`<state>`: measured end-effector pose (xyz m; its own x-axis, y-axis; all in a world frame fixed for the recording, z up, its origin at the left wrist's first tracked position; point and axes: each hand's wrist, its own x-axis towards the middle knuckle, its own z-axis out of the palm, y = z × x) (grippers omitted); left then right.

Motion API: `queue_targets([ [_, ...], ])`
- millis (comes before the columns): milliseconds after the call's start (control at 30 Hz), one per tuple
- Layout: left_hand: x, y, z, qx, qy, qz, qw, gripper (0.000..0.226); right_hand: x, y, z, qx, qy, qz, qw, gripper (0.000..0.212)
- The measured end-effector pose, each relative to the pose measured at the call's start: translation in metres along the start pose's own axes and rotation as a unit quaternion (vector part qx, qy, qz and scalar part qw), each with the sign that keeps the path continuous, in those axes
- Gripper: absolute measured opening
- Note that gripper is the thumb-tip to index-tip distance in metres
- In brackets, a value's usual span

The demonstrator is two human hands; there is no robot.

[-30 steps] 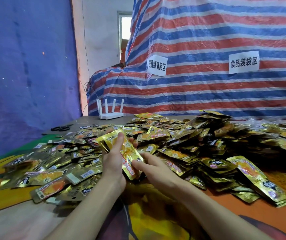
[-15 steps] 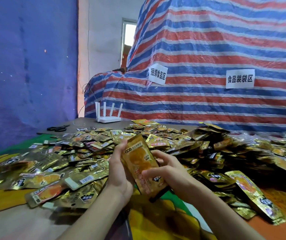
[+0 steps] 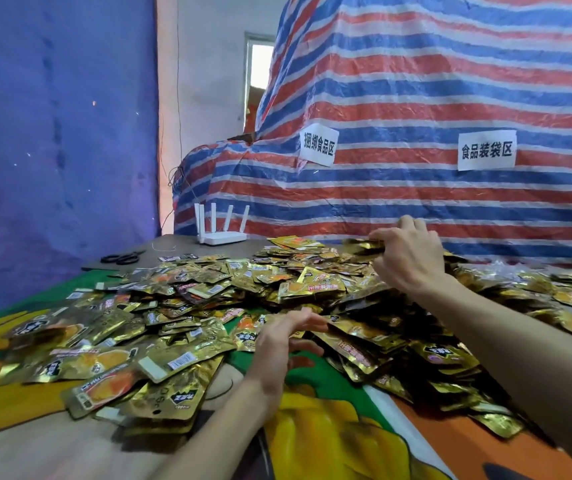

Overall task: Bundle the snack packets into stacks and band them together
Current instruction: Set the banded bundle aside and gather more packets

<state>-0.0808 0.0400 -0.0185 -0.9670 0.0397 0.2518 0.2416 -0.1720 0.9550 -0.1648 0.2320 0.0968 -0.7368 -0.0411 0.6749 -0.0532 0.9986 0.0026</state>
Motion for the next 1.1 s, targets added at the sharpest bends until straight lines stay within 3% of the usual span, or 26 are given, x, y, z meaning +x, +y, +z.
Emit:
queue_targets([
  [67, 0.0, 0.0, 0.001, 0.012, -0.013, -0.002, 1.0, 0.041, -0.002, 0.0, 0.014, -0.031, -0.081, 0.015, 0.996, 0.043],
  [167, 0.0, -0.001, 0.002, 0.055, -0.044, -0.007, 0.997, 0.04, -0.013, -0.005, 0.025, 0.009, -0.196, 0.046, 0.98, 0.045],
  [267, -0.003, -0.007, 0.005, 0.182, -0.1, 0.019, 0.978, 0.022, -0.018, -0.009, 0.021, 0.015, -0.191, 0.036, 0.981, 0.049],
  [333, -0.003, -0.015, 0.007, 0.318, -0.128, 0.056, 0.938, 0.009, -0.019, -0.012, 0.017, 0.012, -0.184, 0.028, 0.982, 0.044],
  [400, -0.003, -0.019, 0.008, 0.385, -0.136, 0.066, 0.911, 0.01, -0.021, -0.015, 0.014, 0.016, -0.167, 0.024, 0.986, 0.037],
  [600, -0.004, -0.001, 0.006, 0.386, -0.017, 0.082, 0.918, 0.011, -0.04, -0.046, 0.016, 0.104, -0.06, -0.067, 0.99, 0.047],
  [800, 0.032, 0.058, -0.043, 0.474, 0.102, 0.056, 0.873, 0.011, -0.049, -0.107, 0.041, 0.201, -0.128, -0.117, 0.964, 0.047],
  [900, 0.057, 0.072, -0.092, 0.541, 0.151, 0.039, 0.827, 0.009, -0.041, -0.133, 0.065, 0.218, -0.158, -0.14, 0.953, 0.054],
  [1000, 0.079, 0.065, -0.14, 0.603, 0.162, -0.011, 0.781, 0.009, -0.029, -0.158, 0.091, 0.246, -0.189, -0.149, 0.939, 0.055],
  [1100, 0.097, 0.048, -0.166, 0.616, 0.141, -0.051, 0.774, 0.025, -0.013, -0.179, 0.119, 0.274, -0.207, -0.147, 0.928, 0.06],
])
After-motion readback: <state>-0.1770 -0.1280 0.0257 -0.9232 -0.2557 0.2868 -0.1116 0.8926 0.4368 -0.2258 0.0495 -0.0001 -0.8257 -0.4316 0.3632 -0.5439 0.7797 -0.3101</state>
